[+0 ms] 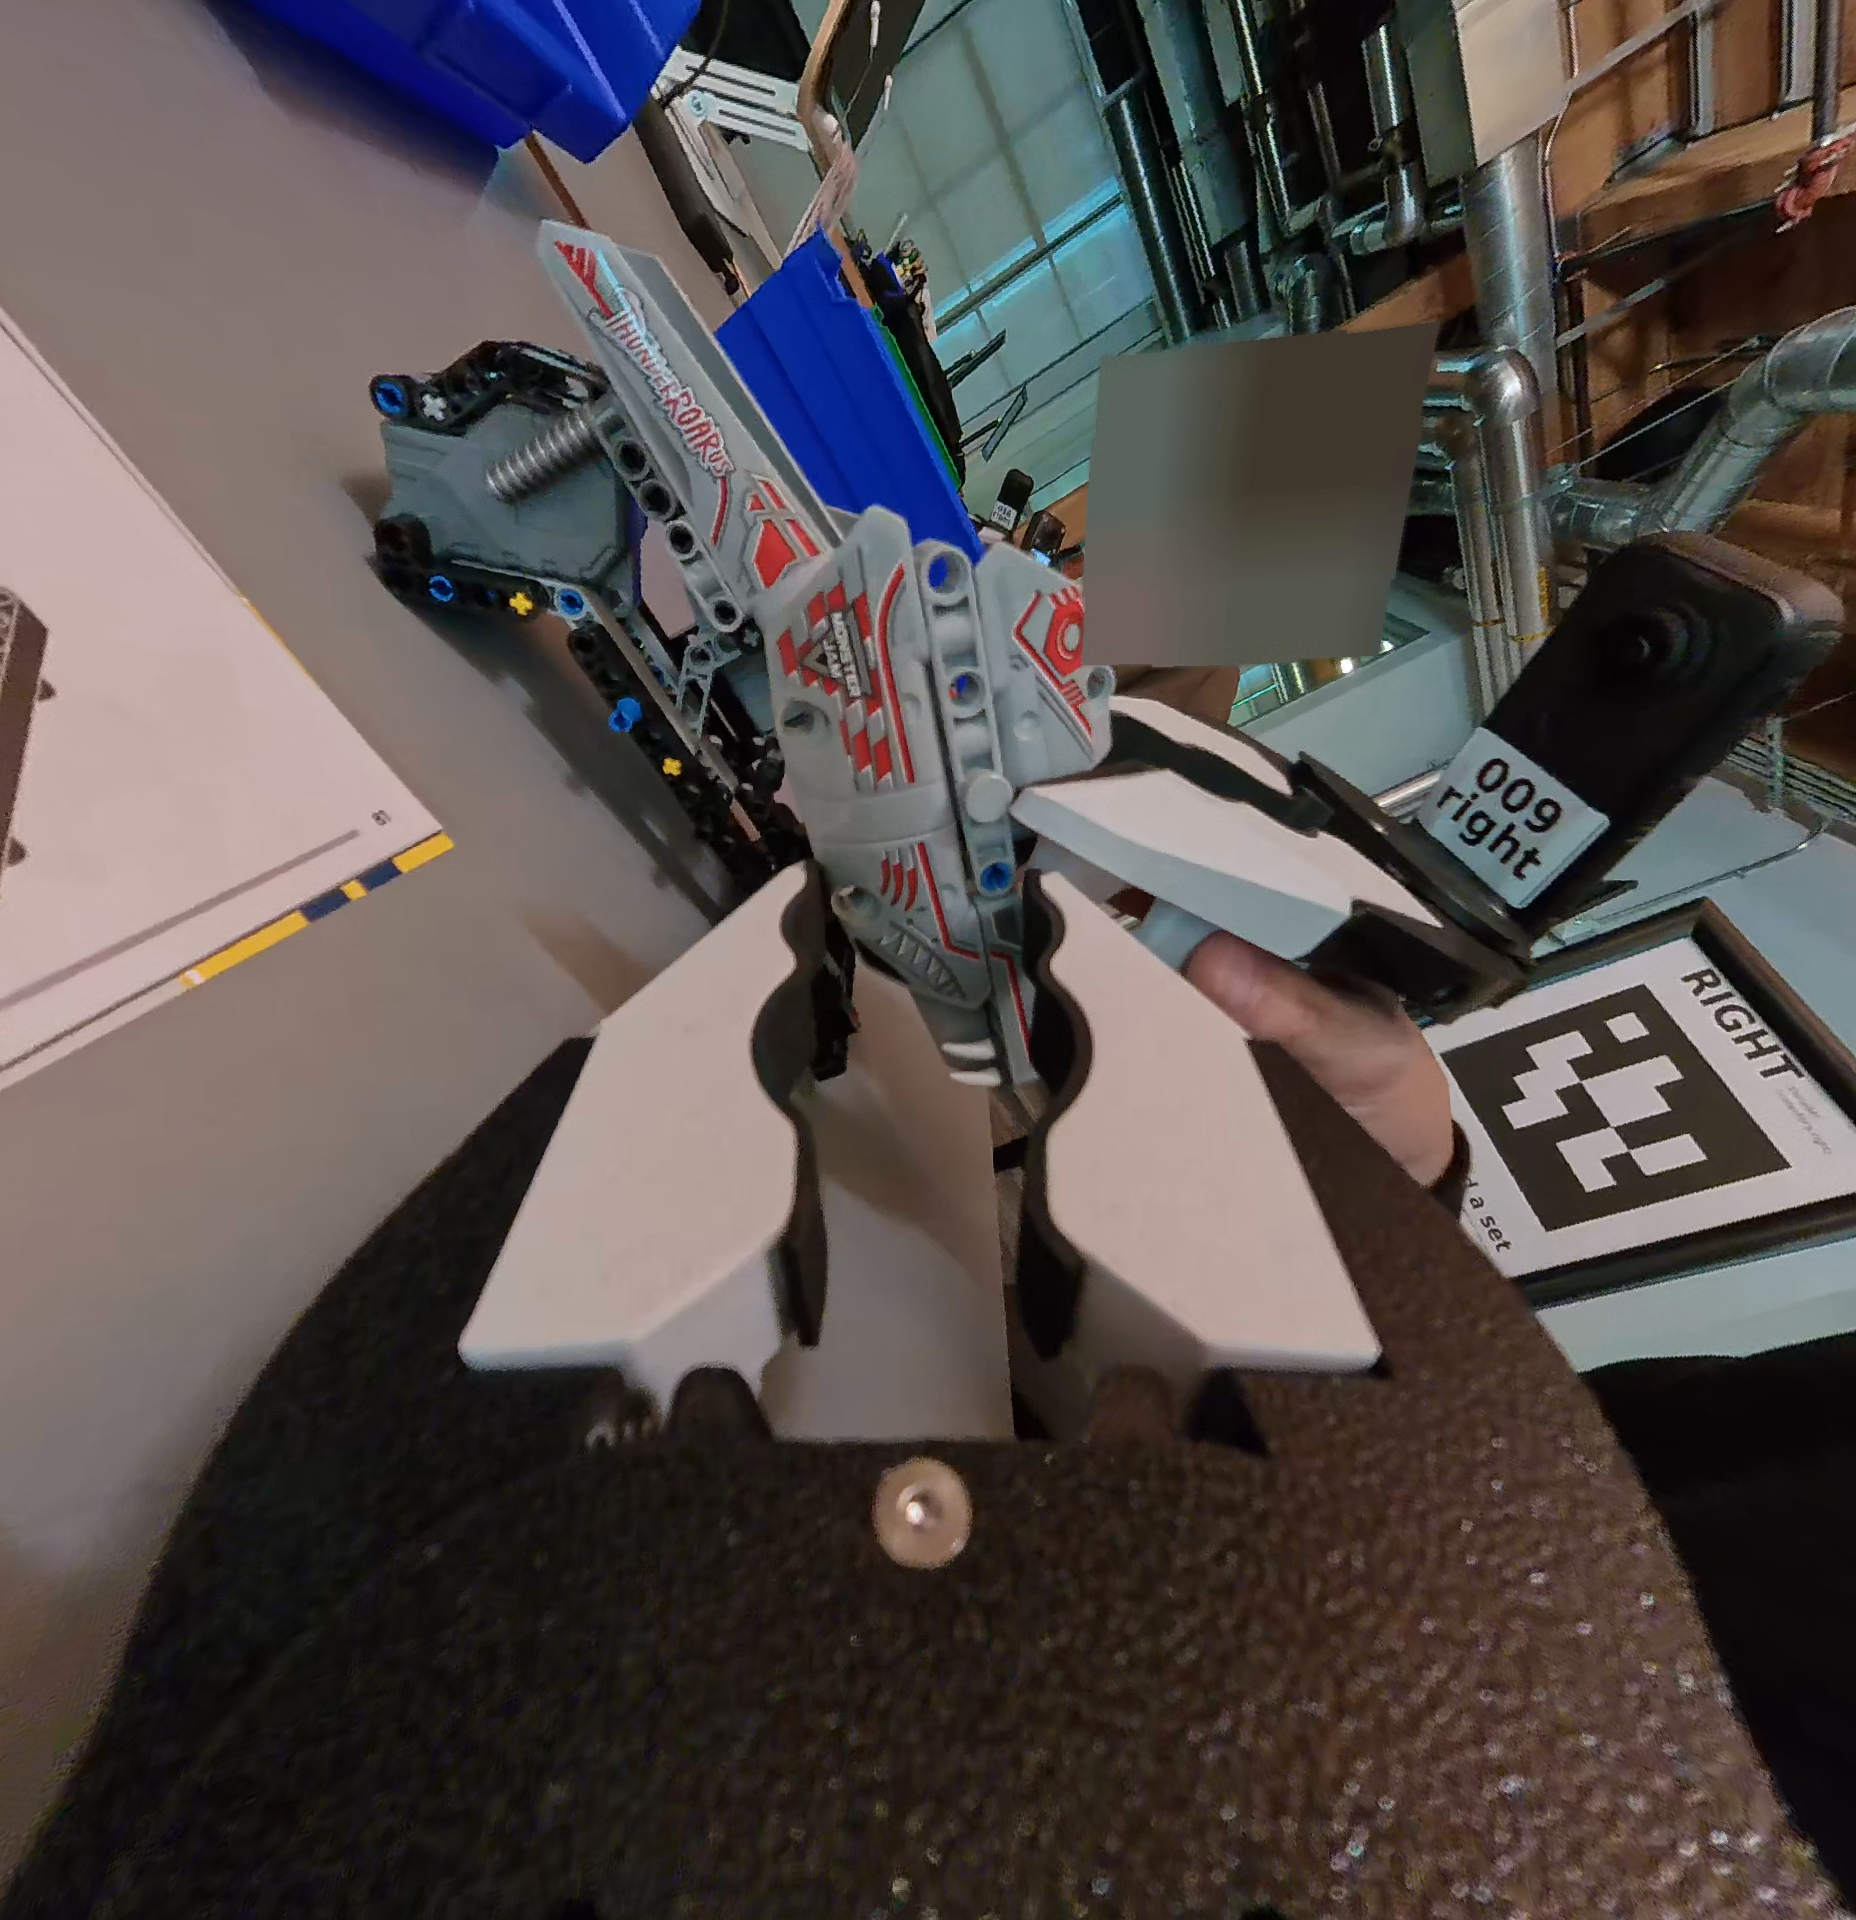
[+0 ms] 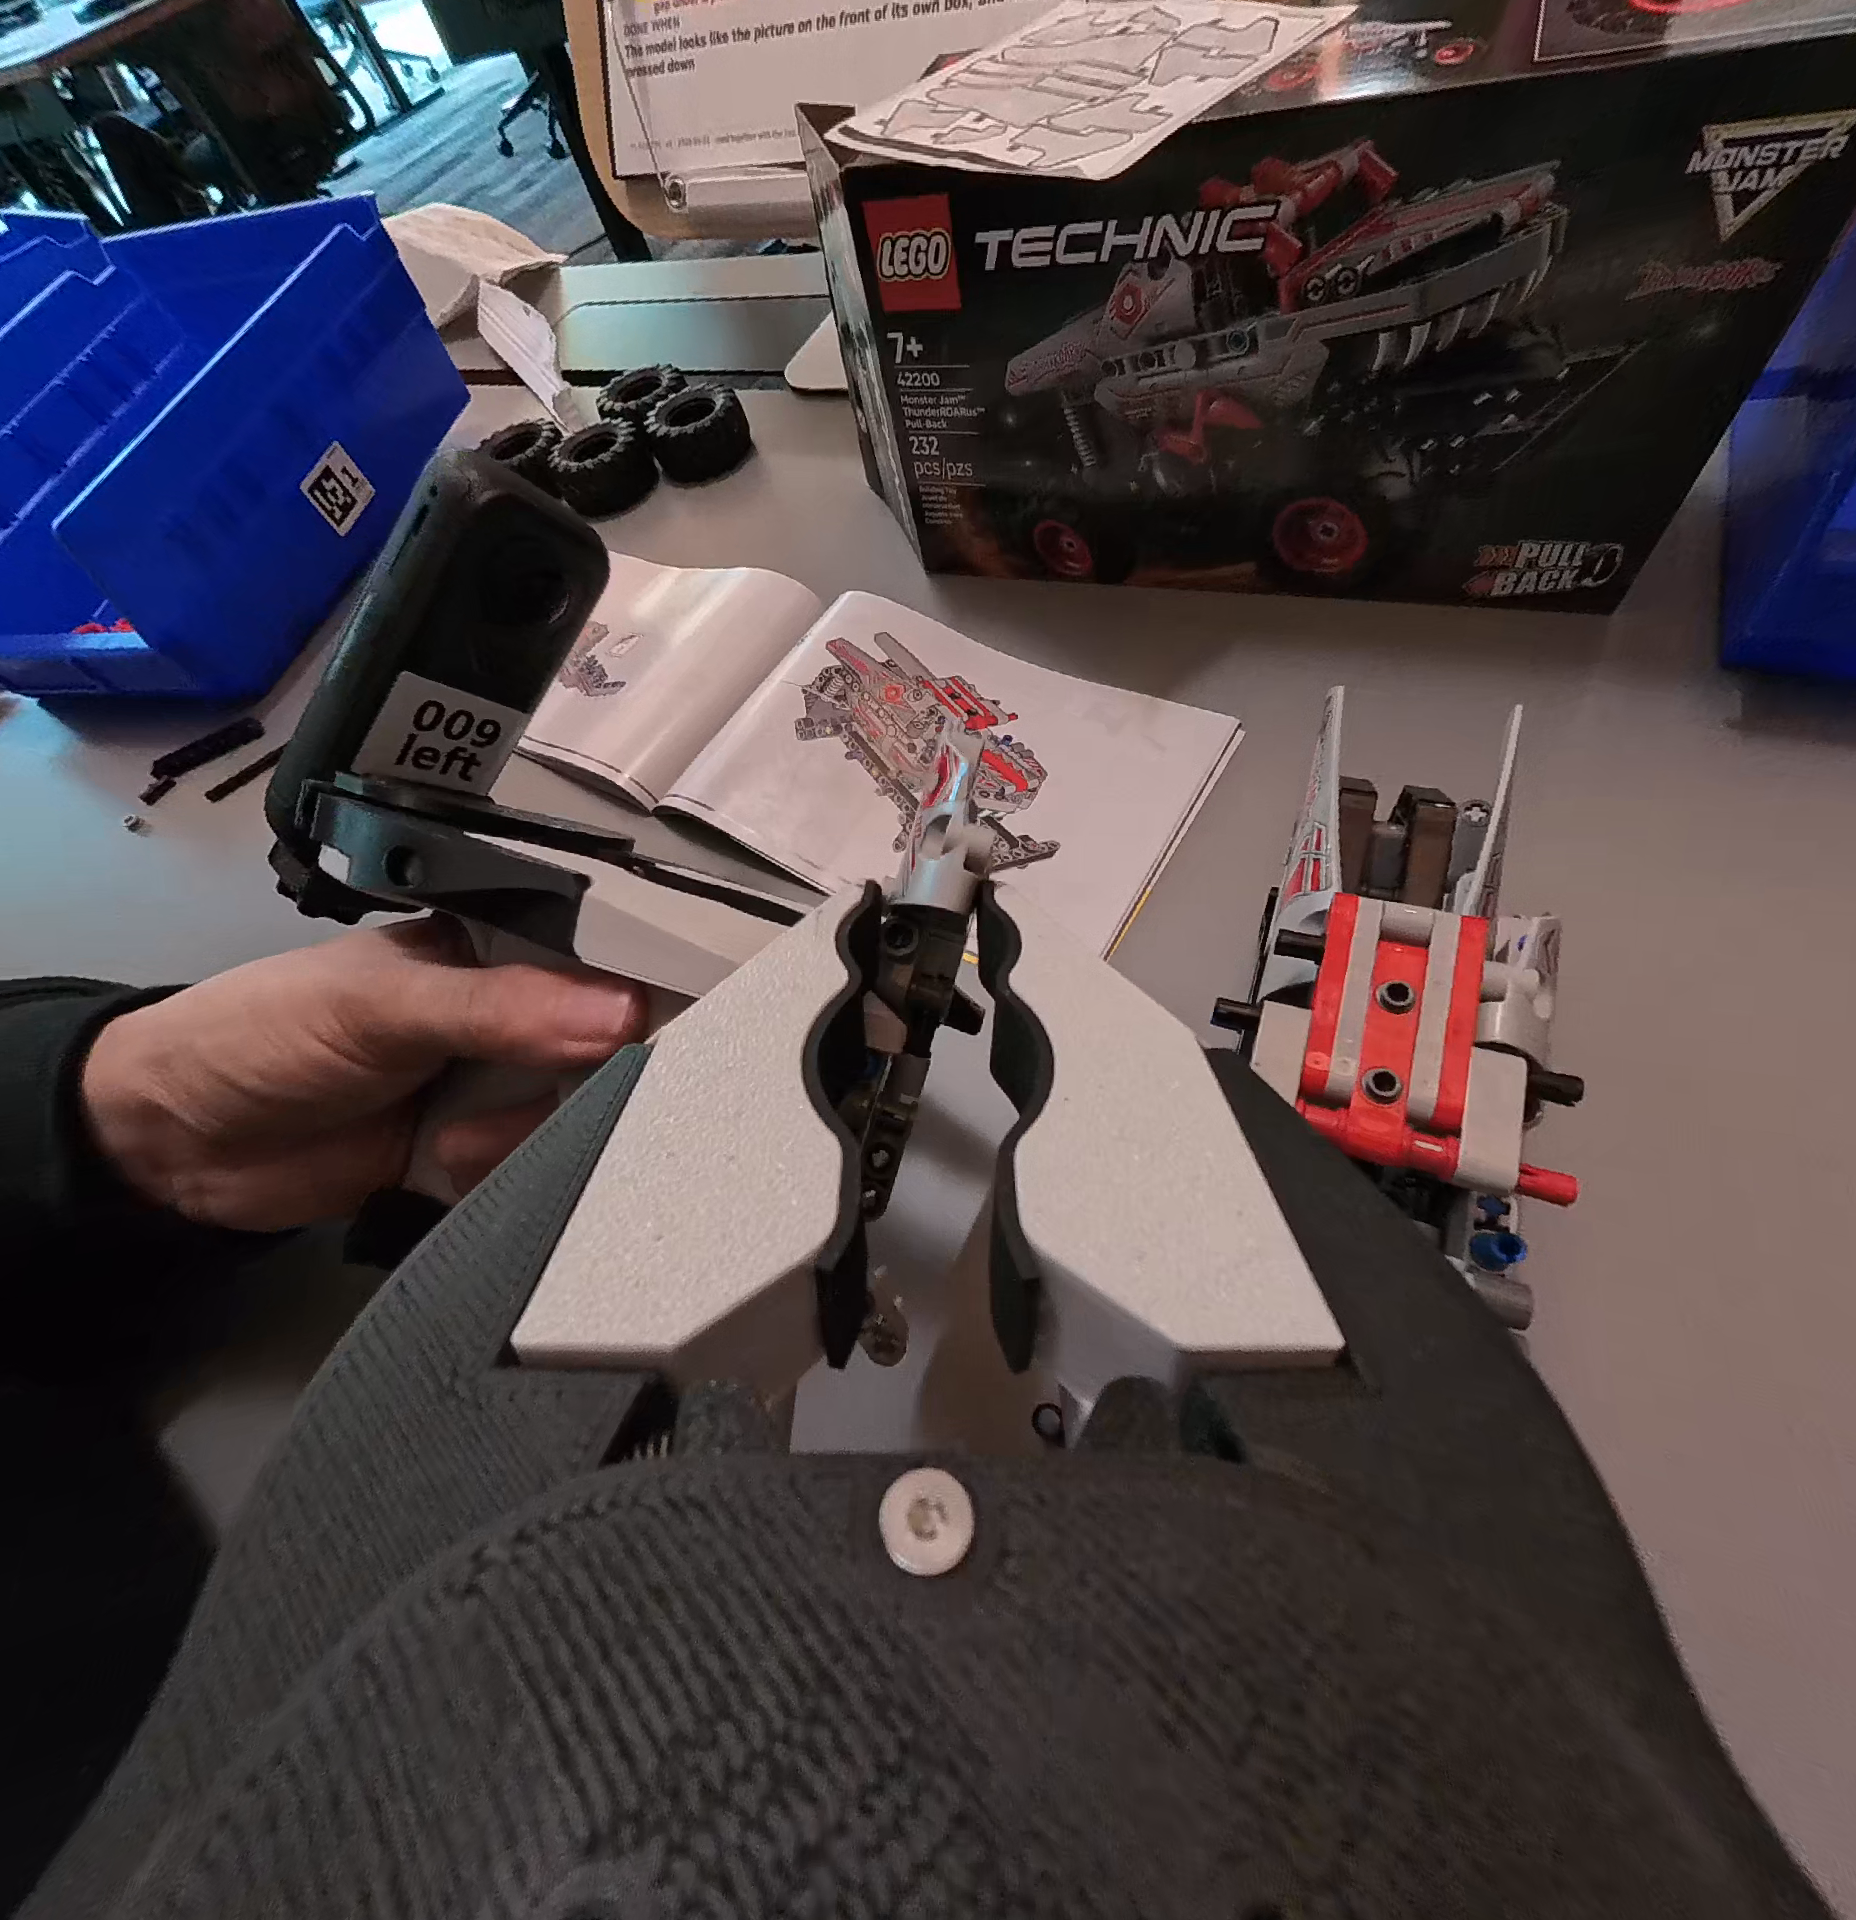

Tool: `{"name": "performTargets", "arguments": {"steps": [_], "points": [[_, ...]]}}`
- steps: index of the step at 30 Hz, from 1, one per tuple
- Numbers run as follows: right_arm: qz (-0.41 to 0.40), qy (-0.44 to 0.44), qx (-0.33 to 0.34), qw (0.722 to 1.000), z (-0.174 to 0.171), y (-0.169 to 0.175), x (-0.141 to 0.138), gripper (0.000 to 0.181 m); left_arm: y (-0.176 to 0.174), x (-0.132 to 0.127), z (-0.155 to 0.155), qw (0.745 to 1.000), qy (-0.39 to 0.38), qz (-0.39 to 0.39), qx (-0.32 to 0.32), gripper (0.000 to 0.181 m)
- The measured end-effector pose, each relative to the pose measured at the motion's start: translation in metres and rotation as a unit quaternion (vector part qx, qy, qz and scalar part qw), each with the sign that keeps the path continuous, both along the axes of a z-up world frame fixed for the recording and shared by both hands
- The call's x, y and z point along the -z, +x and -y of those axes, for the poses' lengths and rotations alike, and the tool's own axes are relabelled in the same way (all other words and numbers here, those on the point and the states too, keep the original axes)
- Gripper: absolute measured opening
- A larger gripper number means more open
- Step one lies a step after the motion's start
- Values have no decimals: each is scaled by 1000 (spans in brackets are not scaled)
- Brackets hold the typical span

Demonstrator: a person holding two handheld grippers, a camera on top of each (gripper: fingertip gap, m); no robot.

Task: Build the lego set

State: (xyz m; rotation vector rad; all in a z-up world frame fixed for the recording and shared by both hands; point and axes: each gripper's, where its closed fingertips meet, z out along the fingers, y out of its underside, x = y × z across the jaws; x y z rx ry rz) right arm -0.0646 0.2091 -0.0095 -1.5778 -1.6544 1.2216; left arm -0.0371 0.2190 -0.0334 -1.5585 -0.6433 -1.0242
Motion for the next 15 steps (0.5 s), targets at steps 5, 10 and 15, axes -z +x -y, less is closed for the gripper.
{"name": "performTargets", "arguments": {"steps": [5,10,15], "points": [[2,15,2,1000,-3,3,1,17,5,0,-2,999,0,36,18,34],[2,31,4,1000,-5,7,1,18,10,0,-4,997,1,68,31,34],[-12,39,14,999,-10,9,-5,24,12,1,-5,995,2,86,41,34]]}}
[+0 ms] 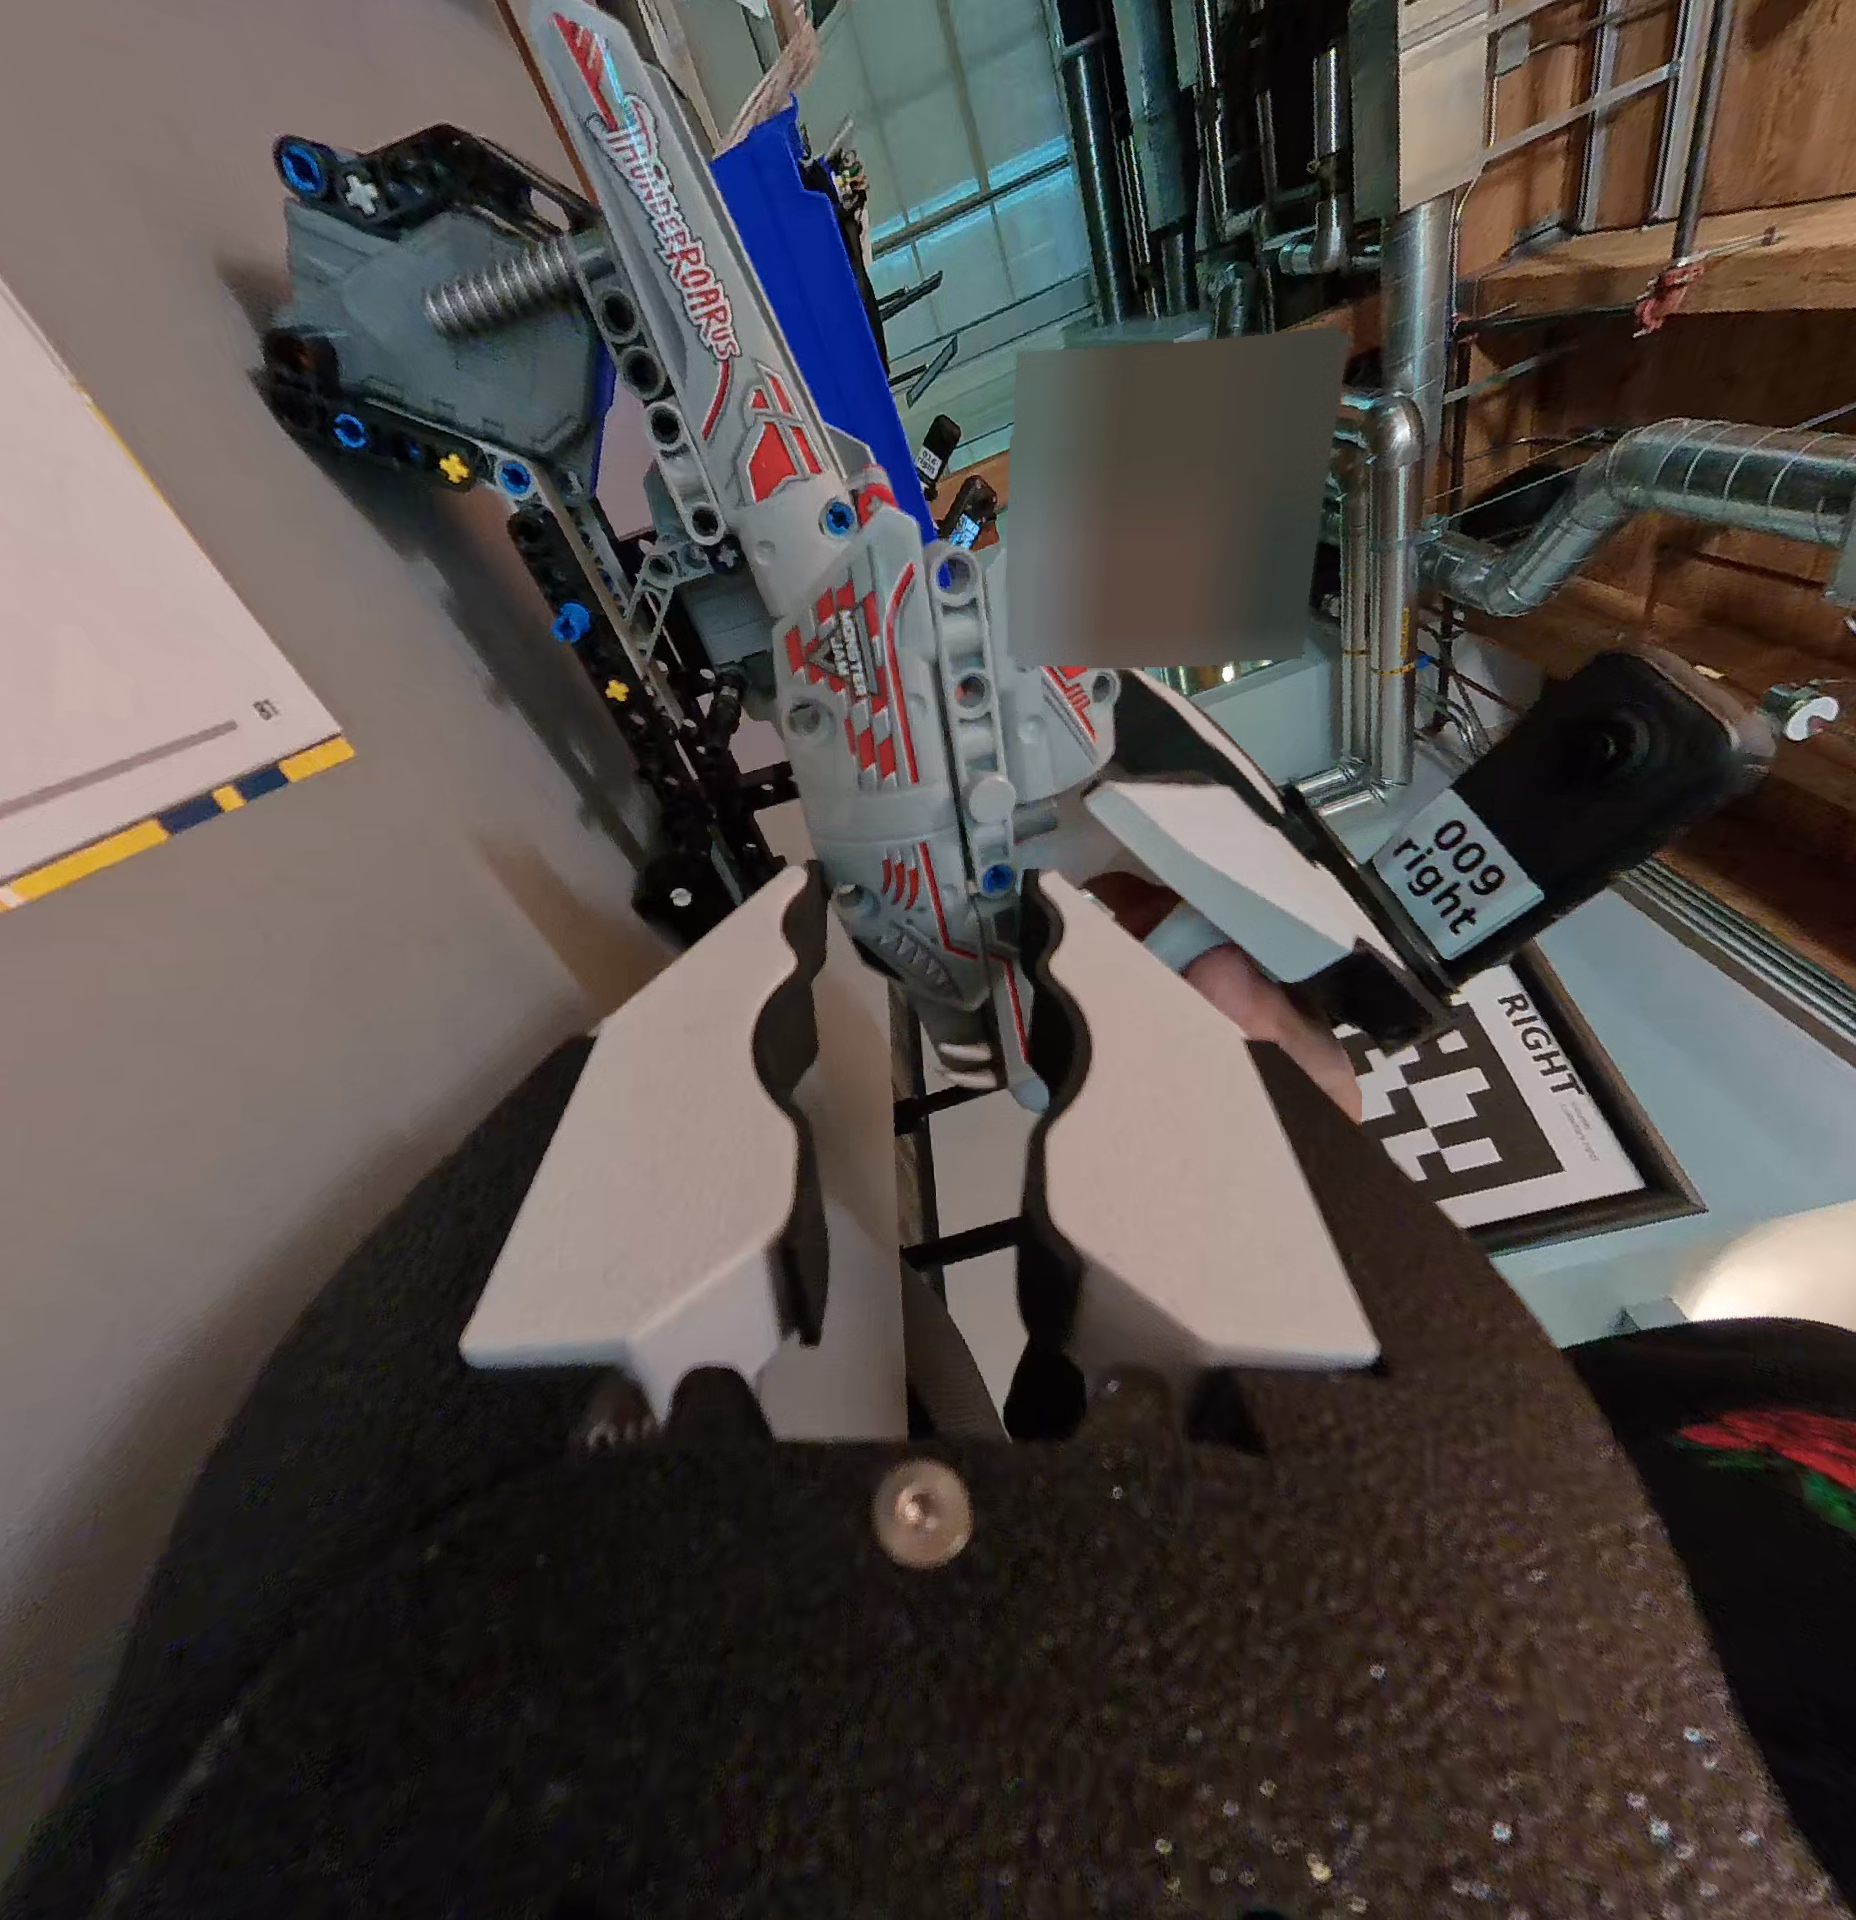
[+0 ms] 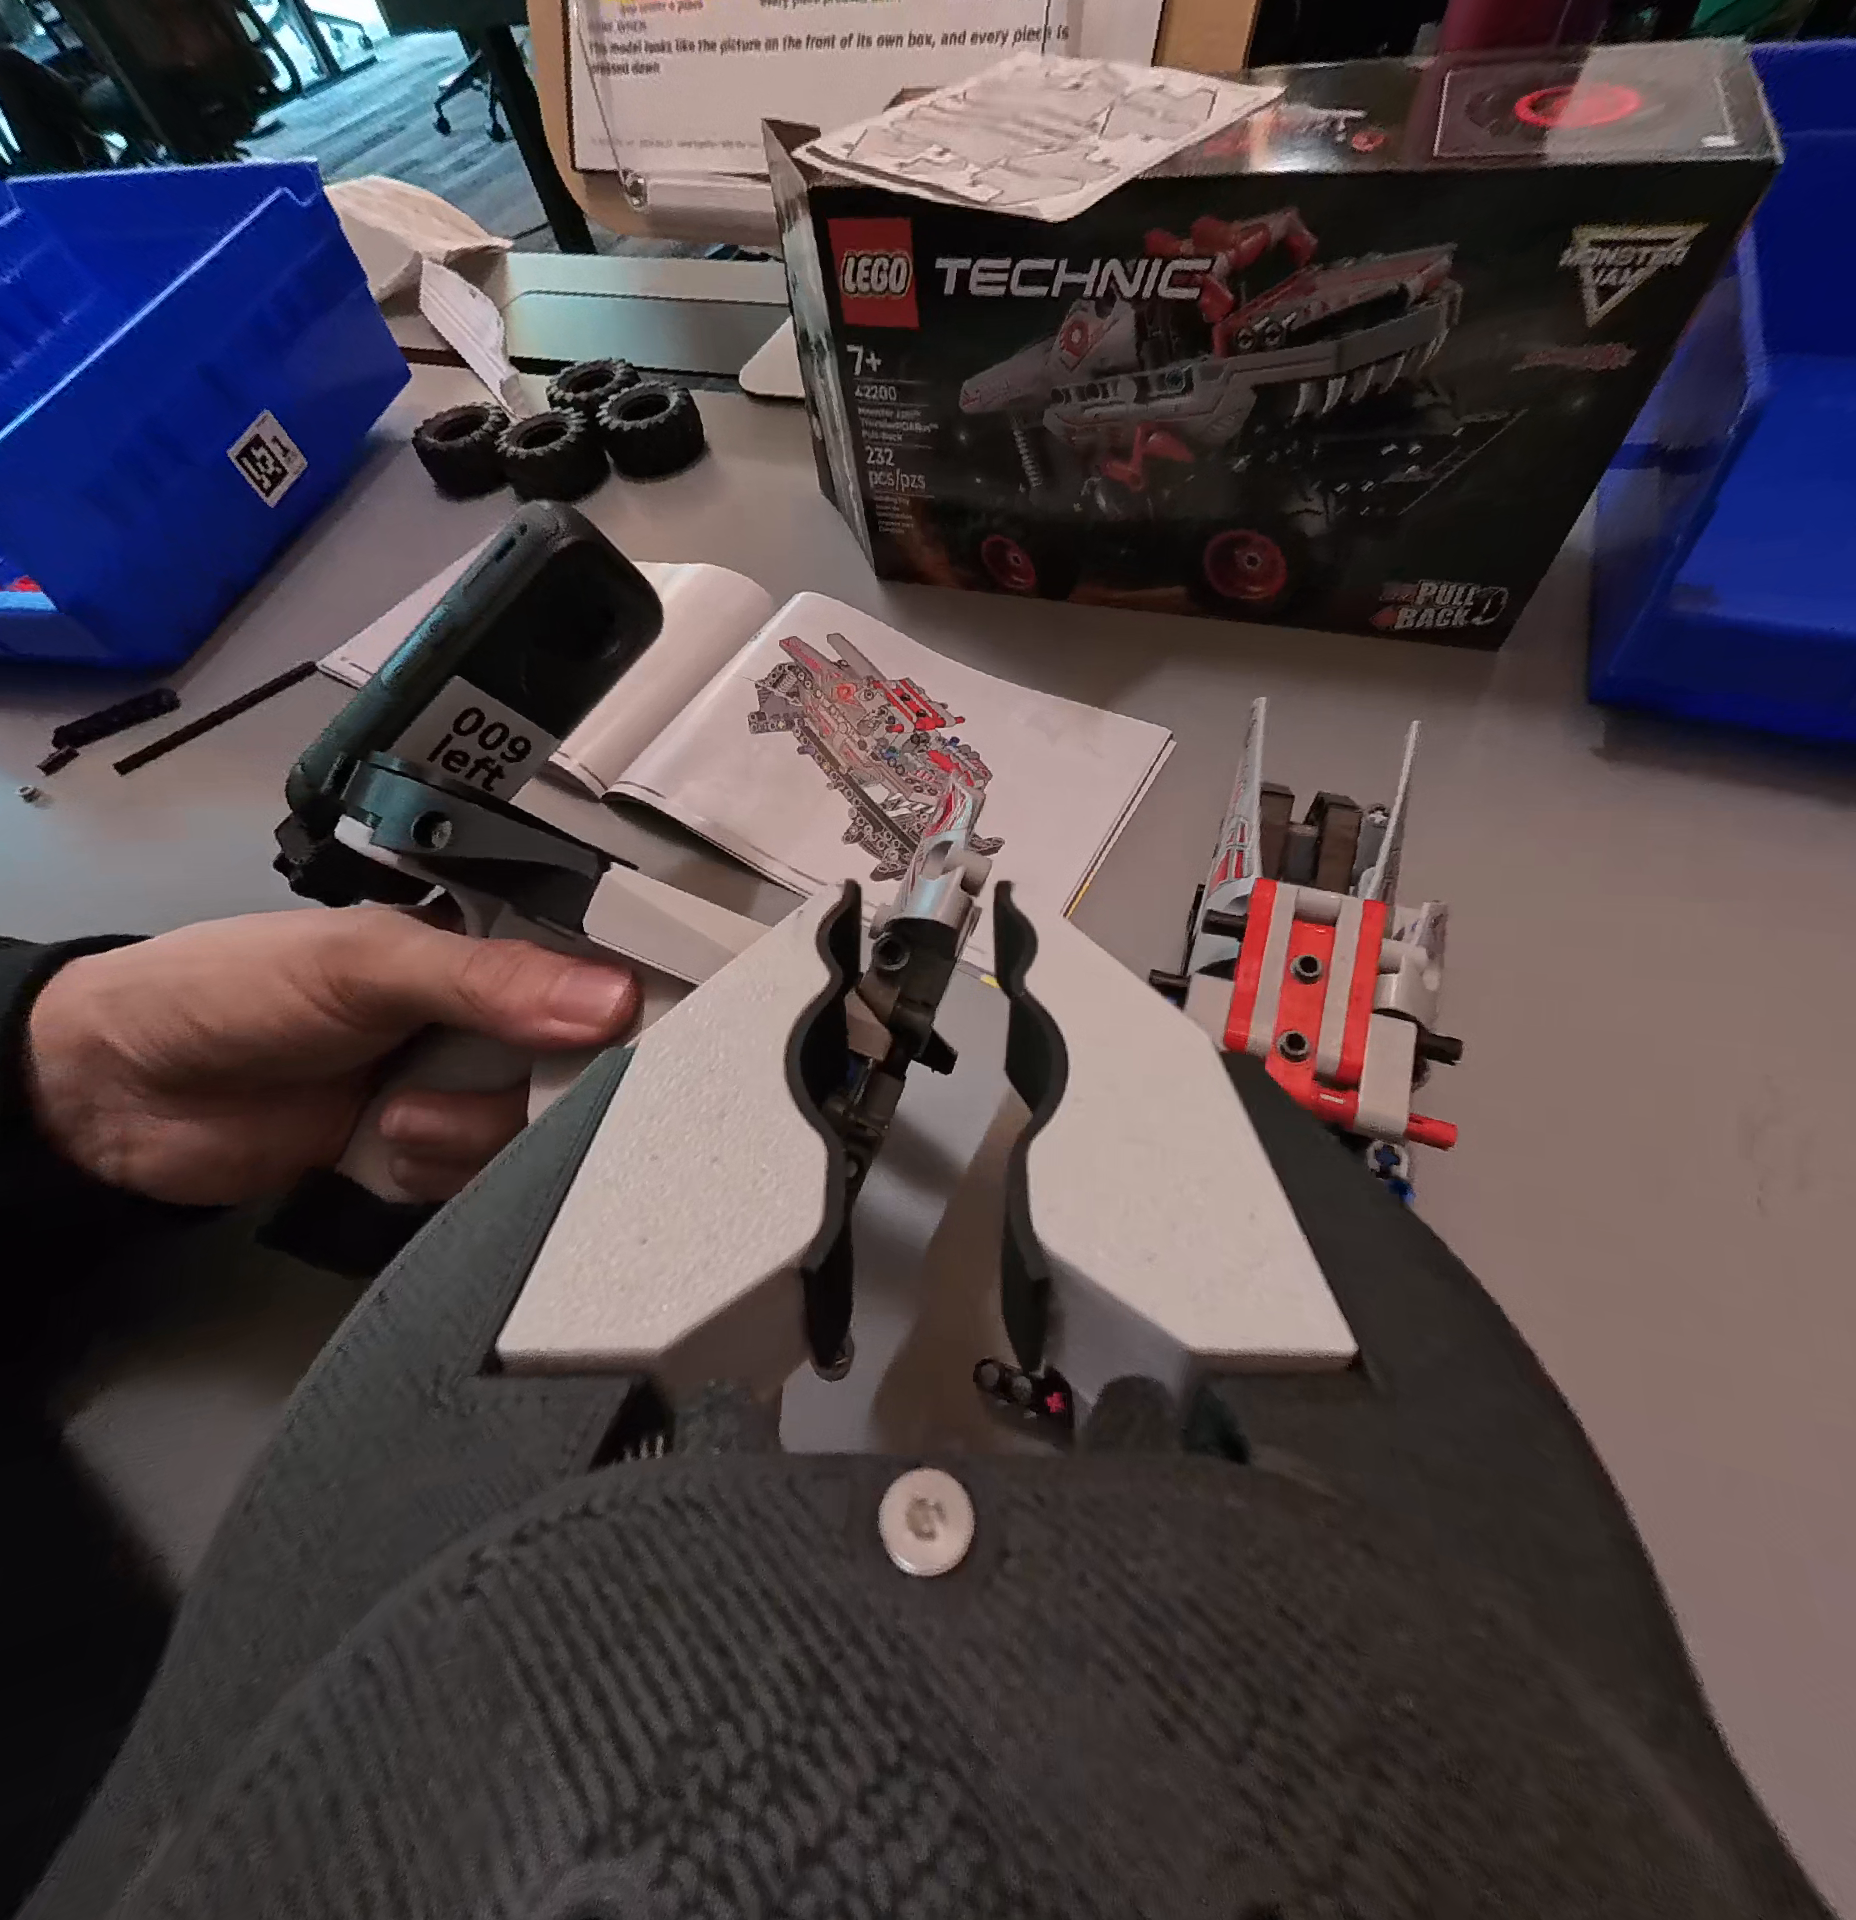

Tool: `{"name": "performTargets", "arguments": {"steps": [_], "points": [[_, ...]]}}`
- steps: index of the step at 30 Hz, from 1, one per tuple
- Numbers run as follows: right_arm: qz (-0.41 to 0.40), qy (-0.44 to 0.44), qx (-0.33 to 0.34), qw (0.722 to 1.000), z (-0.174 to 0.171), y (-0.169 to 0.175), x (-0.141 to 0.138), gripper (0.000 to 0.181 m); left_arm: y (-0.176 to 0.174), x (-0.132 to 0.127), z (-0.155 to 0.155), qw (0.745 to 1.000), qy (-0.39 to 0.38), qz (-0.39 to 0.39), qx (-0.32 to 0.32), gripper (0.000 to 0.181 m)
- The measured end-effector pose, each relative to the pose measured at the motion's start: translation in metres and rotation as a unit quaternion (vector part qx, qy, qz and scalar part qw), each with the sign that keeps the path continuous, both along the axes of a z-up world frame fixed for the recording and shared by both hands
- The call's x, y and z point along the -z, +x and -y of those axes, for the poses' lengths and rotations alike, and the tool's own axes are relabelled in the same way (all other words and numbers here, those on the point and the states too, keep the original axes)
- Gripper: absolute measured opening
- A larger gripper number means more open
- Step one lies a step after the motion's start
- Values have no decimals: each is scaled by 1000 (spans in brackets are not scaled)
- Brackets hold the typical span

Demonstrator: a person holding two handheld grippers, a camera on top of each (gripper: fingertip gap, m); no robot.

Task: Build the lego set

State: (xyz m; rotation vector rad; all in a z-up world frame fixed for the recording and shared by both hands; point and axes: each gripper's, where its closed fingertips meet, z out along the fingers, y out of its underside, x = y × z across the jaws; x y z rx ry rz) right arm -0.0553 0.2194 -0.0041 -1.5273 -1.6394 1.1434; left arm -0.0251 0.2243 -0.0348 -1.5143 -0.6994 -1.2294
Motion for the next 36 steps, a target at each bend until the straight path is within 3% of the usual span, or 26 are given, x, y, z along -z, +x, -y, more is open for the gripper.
{"name": "performTargets", "arguments": {"steps": [6,11,16,25,36], "points": [[-12,36,11,999,-11,7,-10,44,-3,2,-2,1000,6,22,4,34],[-21,73,69,995,-45,16,-18,77,-10,5,-2,999,4,34,-4,34],[-8,95,135,986,-81,23,-15,98,-14,8,-3,999,1,38,-9,34],[17,12,104,994,-79,18,11,100,-18,12,-3,999,-3,42,-10,34],[3,-6,76,997,-75,9,13,103,-21,13,-7,999,-2,53,-7,34]]}}
